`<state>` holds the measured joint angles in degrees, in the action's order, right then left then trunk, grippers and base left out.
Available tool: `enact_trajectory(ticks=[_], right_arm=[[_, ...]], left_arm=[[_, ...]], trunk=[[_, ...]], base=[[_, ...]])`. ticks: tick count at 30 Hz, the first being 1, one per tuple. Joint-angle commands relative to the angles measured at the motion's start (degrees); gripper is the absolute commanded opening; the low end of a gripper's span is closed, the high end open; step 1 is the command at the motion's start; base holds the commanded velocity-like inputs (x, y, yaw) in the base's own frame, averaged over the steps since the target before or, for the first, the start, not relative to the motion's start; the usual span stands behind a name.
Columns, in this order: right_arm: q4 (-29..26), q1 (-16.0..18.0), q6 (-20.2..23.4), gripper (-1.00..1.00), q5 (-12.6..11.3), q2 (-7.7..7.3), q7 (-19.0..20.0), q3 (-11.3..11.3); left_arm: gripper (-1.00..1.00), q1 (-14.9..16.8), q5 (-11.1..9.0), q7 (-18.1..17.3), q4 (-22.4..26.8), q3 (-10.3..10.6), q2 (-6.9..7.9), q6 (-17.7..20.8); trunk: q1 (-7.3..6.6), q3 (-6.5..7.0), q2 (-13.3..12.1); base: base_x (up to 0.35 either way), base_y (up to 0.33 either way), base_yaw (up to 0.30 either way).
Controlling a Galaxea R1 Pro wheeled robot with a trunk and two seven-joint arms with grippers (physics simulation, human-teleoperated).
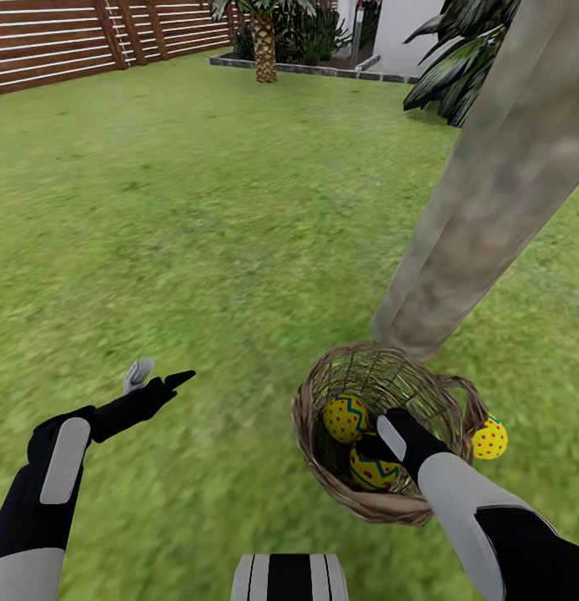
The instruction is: Take the three Easter eggs out of the wicker basket on the lawn in the garden, then place them on the lawn next to a single tree (choose any tree) so that all three eggs are next to the same tree and none are left in the basket.
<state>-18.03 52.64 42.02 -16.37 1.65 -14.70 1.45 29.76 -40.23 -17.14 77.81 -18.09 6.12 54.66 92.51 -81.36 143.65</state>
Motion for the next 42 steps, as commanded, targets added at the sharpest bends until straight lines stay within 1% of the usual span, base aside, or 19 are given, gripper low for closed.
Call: enact_trajectory(ticks=[1, 8, 24, 32, 42], right_arm=[[-0.1, 0.0, 0.2, -1.0, -0.8, -0.01, -0.5, 0.1], [0.0, 0.0, 0.3, -1.0, -0.8, 0.02, -0.5, 0.1], [0.0, 0.0, 0.3, -1.0, -0.9, 0.04, -0.5, 0.1], [-0.1, 0.0, 0.3, -1.0, -1.0, 0.11, -0.5, 0.1], [-0.1, 0.0, 0.4, -1.0, -0.9, 0.28, -0.6, 0.2]], left_arm=[[1.0, 0.0, 0.3, -0.4, 0.0, -0.1, 0.0, 0.3], [1.0, 0.0, 0.5, -0.1, 0.0, 0.1, -0.1, 0.4], [1.0, 0.0, 0.5, -0.1, 0.1, 0.1, -0.24, 0.5], [1.0, 0.0, 0.5, 0.0, 0.1, 0.1, -0.24, 0.5], [1.0, 0.0, 0.5, 0.0, 0.1, 0.1, -0.24, 0.5]], trunk=[[-0.04, 0.18, 0.0], [-0.22, 1.73, -0.1], [-0.63, 5.28, -0.3], [-0.84, 7.05, -0.4], [-3.04, 8.85, -4.4]], base=[[0.0, 0.0, 0.0], [-0.007, 0.0, 0.0], [-0.081, 0.0, 0.0], [-0.005, 0.0, 0.0], [0.0, 0.0, 0.0]])
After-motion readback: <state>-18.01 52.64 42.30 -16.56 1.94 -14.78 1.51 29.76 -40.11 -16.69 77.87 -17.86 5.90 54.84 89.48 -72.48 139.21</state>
